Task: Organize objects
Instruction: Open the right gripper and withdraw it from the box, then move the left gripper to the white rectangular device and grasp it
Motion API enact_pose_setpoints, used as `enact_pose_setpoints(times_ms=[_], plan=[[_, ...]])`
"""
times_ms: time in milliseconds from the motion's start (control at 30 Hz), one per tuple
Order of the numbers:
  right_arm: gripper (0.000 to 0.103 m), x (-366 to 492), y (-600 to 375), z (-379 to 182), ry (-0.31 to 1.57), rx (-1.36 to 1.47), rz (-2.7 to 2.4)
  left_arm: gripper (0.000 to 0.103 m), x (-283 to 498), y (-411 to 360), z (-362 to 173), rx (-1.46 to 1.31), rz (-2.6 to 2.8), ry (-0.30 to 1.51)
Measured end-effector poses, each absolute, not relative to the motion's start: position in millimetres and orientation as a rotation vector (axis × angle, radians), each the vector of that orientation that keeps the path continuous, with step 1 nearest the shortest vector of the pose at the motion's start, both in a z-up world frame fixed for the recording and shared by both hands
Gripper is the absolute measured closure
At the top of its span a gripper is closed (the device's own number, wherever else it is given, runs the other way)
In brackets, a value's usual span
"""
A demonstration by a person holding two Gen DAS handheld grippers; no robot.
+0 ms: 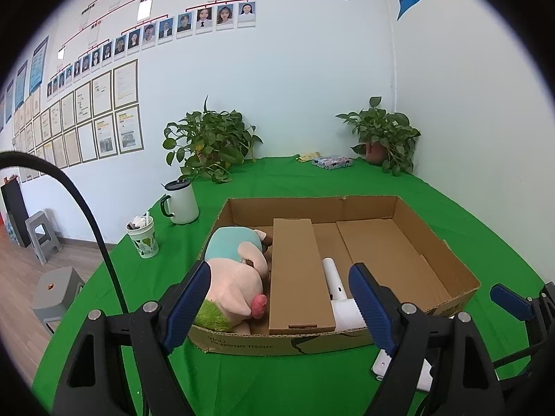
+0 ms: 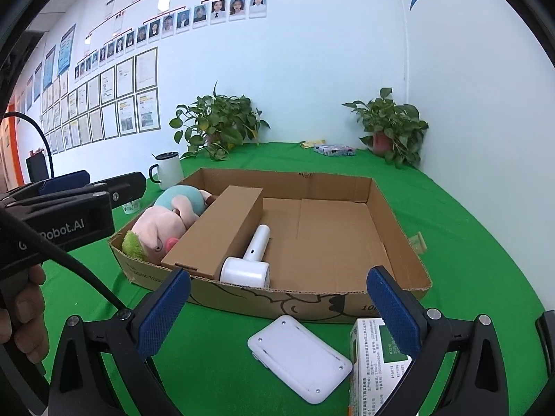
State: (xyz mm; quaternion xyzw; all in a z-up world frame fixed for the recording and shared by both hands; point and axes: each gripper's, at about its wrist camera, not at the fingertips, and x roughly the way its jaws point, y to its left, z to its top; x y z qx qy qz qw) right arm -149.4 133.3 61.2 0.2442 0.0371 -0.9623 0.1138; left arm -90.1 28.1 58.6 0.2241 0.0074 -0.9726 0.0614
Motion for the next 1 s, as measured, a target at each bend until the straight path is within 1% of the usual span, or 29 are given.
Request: enact_pose_setpoints(times_ms=[100,233,300,367,500,600,867,1000], plan=[[0.001,-153,136,59,0.09,0.721,-2.814,0.021,-92,29,56,0.68,-2.935,0.021],[0.001,-158,145,51,-0.008,0.734,-2.77,0.021,-95,29,49,0.698,-2.93,0.02],[0.001,-157,151,44,-0.059,0.731,-2.722,0.021,-96,27,42,0.739,-2.926,0.024],[0.001,-157,155,31,-0.059,0.764,-2.652,0.021,-96,24,32,0.797,-2.932,0.04],[0.001,-159,158,-3,-0.005,0.898,-2.559,0.021,-100,24,-4,1.006,-2.931,0.062],[0.001,-167,158,-23,0.075,0.967,-2.54,0.021,-100,25,-25,1.142,-2.915,0.091],[0.002,-214,136,-53,0.299,1.173,-2.422,0.021,-100,19,-36,1.225,-2.889,0.15],[0.011,-226,124,-70,0.4,1.26,-2.399,0.021,-99,12,-39,1.234,-2.876,0.168]])
